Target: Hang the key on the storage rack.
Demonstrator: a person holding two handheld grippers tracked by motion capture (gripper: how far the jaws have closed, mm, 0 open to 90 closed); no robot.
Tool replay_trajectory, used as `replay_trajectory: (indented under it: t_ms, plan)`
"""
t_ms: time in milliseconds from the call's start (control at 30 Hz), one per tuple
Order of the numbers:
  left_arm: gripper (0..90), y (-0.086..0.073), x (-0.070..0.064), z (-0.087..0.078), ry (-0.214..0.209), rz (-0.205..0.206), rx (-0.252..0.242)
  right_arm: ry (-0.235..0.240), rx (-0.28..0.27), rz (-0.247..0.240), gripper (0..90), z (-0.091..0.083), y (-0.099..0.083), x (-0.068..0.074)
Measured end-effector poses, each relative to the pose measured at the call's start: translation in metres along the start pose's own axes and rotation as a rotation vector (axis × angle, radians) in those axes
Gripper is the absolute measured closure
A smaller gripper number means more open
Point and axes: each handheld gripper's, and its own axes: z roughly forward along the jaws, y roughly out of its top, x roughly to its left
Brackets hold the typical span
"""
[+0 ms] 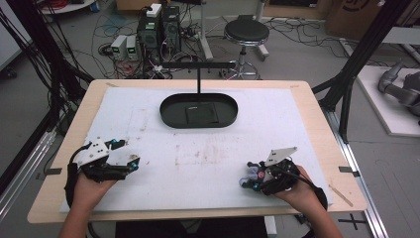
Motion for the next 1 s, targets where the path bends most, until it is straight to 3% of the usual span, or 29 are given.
replay_trajectory:
  t_ms: [333, 467, 567, 667, 767, 833, 867, 900, 933, 967, 1000]
  plan:
    - [16.8, -0.001, 0.0, 0.0, 0.0, -0.002, 0.0, -0.023, 0.042, -0.044, 22.6, -0.003, -0.001, 0.0]
    - [16.8, 0.0, 0.0, 0.0, -0.002, 0.002, 0.001, -0.02, 0.12, -0.052, 19.7, 0.003, -0.005, 0.0]
    - [16.7, 0.0, -0.001, 0.0, -0.004, 0.005, 0.0, -0.02, 0.147, -0.059, 20.7, 0.008, -0.008, 0.0]
    - [16.8, 0.0, -0.001, 0.0, -0.002, 0.003, 0.002, -0.017, 0.132, -0.04, 29.4, 0.01, -0.008, 0.0]
    - [16.8, -0.001, 0.0, 0.001, -0.001, -0.002, 0.005, -0.015, 0.121, -0.035, 30.3, 0.007, -0.004, -0.002]
    - [16.7, -0.001, 0.0, 0.001, 0.0, -0.001, 0.007, -0.014, 0.093, -0.025, 30.3, 0.001, 0.002, -0.006]
    - [16.8, -0.001, 0.0, 0.001, -0.001, 0.0, 0.007, -0.003, 0.052, -0.012, 30.3, -0.007, 0.01, -0.01]
    - [16.8, -0.001, -0.001, 0.002, -0.001, 0.0, 0.006, -0.003, 0.052, -0.012, 30.3, -0.007, 0.01, -0.01]
    - [16.8, 0.0, -0.001, 0.001, 0.0, 0.0, 0.006, 0.001, 0.013, 0.002, 30.3, -0.014, 0.019, -0.016]
    - [16.8, 0.0, -0.001, 0.001, 0.0, 0.002, 0.006, 0.001, 0.013, 0.002, 30.3, -0.014, 0.019, -0.016]
    - [16.8, 0.0, -0.001, 0.001, 0.0, -0.002, 0.002, 0.007, -0.018, 0.011, 30.3, -0.02, 0.03, -0.022]
